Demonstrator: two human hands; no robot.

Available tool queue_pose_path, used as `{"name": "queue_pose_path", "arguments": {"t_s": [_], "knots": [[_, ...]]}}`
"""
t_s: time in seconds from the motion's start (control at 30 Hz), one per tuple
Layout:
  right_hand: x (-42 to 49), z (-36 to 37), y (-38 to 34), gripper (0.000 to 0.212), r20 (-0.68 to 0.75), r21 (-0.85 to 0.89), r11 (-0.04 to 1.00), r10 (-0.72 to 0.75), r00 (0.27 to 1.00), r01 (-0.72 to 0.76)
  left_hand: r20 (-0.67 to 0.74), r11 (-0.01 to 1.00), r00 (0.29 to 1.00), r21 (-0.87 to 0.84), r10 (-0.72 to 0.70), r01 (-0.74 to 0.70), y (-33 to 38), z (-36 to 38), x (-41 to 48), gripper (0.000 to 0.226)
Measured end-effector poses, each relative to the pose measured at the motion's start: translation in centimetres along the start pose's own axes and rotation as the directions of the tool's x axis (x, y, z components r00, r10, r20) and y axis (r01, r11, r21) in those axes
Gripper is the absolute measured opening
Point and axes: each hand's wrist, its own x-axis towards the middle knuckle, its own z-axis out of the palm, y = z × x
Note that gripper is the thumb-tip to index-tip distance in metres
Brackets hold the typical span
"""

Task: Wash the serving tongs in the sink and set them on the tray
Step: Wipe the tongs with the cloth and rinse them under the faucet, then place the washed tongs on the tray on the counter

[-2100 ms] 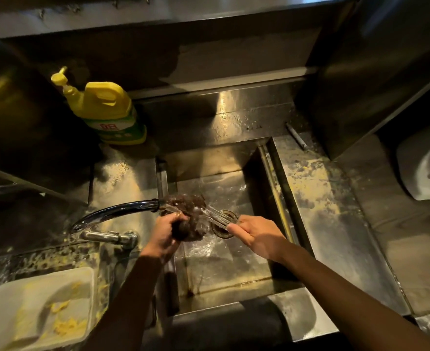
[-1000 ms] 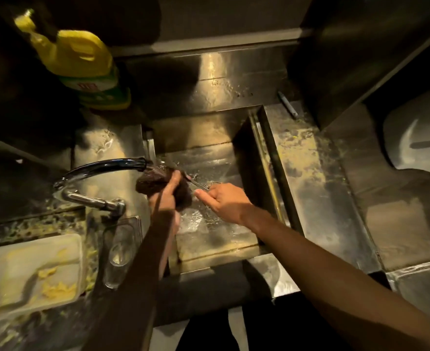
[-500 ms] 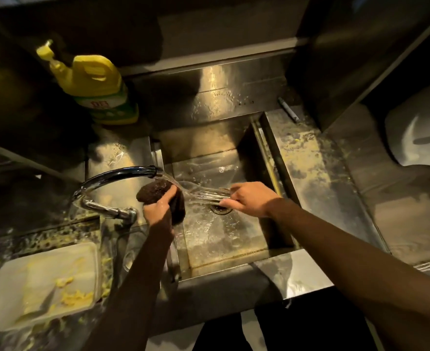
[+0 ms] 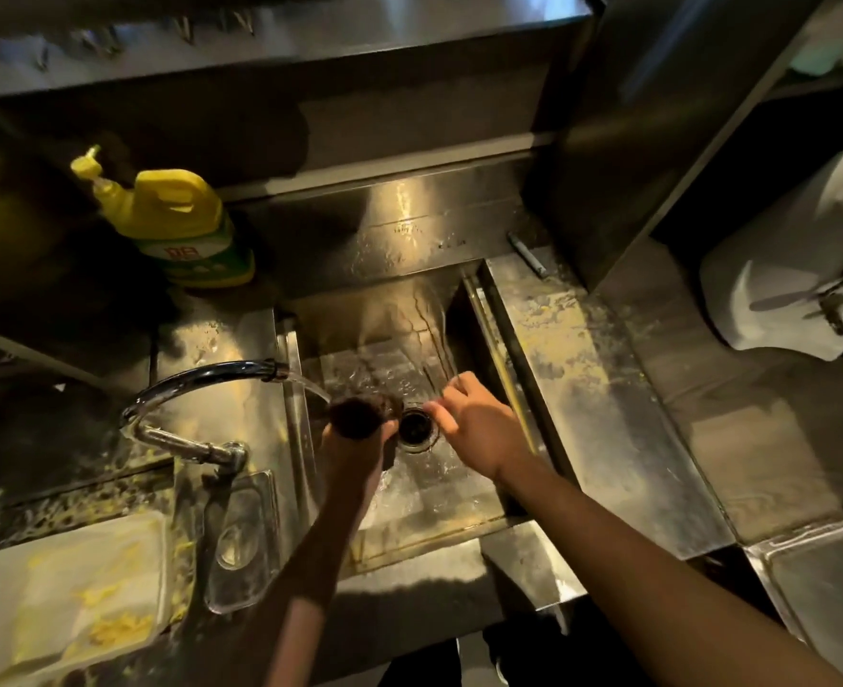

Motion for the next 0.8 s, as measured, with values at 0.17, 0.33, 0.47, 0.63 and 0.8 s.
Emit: {"name": "queue_pose_path", "arguments": {"t_s": [0.17, 0.33, 0.47, 0.63, 0.8], "knots": [[-2.0, -4.4, 1.0, 0.035, -0.091, -0.005, 0.999, -0.035, 0.995, 0.035, 0.024, 0.994, 0.996, -0.066, 0.087, -0.086, 3.2, 1.6, -2.6, 0.03], [-4.1, -9.8, 2.0, 0.037, -0.159, 0.049, 0.995, -0.082, 0.984, 0.091, 0.128, 0.977, 0.974, -0.121, 0.188, -0.173, 6.4, 3.4, -5.4, 0.035], [-5.5, -13.6, 3.4, 0.049, -0.283, 0.09, 0.989, -0.09, 0.955, 0.119, 0.181, 0.965, 0.953, -0.142, 0.242, -0.218, 9.0, 5.7, -7.2, 0.03], [-9.6, -19.5, 6.8, 0.049, -0.375, -0.007, 0.996, -0.084, 0.923, 0.087, 0.345, 0.969, 0.912, -0.184, 0.221, -0.165, 12.0, 10.4, -11.1, 0.034], [-14.2, -24.3, 11.2, 0.066, -0.484, 0.014, 1.0, 0.019, 0.875, -0.013, 0.427, 0.963, 0.871, -0.214, 0.241, -0.161, 12.6, 16.6, -14.4, 0.035]]}}
